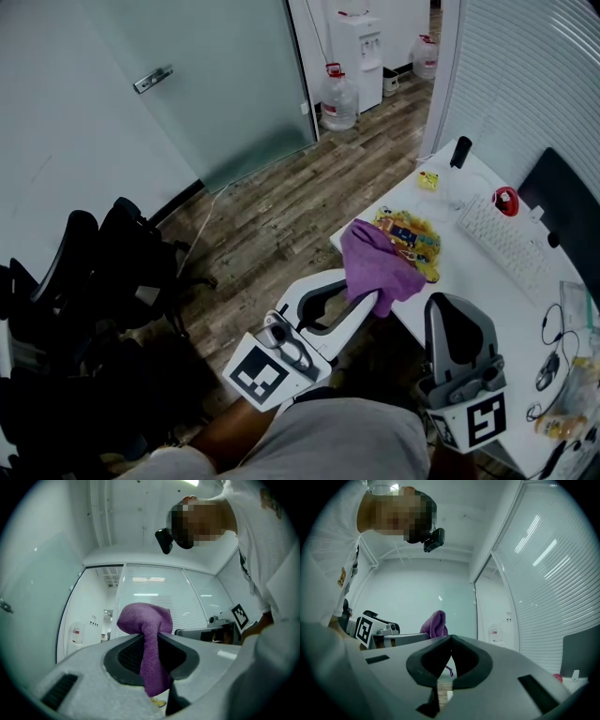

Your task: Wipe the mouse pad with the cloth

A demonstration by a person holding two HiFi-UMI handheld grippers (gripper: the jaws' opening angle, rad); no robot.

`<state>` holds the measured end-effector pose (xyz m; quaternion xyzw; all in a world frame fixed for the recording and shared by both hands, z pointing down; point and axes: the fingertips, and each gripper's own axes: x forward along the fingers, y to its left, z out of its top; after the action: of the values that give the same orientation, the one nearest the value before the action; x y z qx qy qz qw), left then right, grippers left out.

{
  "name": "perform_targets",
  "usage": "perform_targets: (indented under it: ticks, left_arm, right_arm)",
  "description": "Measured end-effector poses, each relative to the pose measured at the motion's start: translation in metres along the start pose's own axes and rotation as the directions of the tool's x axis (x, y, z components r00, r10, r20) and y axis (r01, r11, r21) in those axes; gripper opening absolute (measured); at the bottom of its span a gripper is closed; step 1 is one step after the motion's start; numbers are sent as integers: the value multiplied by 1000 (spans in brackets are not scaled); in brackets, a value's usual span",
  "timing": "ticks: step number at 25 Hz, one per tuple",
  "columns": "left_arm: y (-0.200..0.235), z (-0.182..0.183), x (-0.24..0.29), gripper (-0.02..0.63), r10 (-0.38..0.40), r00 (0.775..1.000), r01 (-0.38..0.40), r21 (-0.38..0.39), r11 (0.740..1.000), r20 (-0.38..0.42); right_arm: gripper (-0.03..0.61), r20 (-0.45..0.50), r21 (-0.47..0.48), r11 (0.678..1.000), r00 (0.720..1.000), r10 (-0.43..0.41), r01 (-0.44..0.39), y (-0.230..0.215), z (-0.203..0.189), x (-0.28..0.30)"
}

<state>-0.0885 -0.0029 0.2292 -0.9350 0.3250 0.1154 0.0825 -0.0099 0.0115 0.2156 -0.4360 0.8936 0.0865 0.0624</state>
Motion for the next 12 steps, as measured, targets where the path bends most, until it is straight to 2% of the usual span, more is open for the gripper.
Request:
perform_targets:
  ticks: [12]
  left_arm:
    - [-2,5,-9,81,-5,1000,5,-6,1000,18]
  right_arm:
    - [11,-20,-23,999,1000,-23,22,6,0,-7]
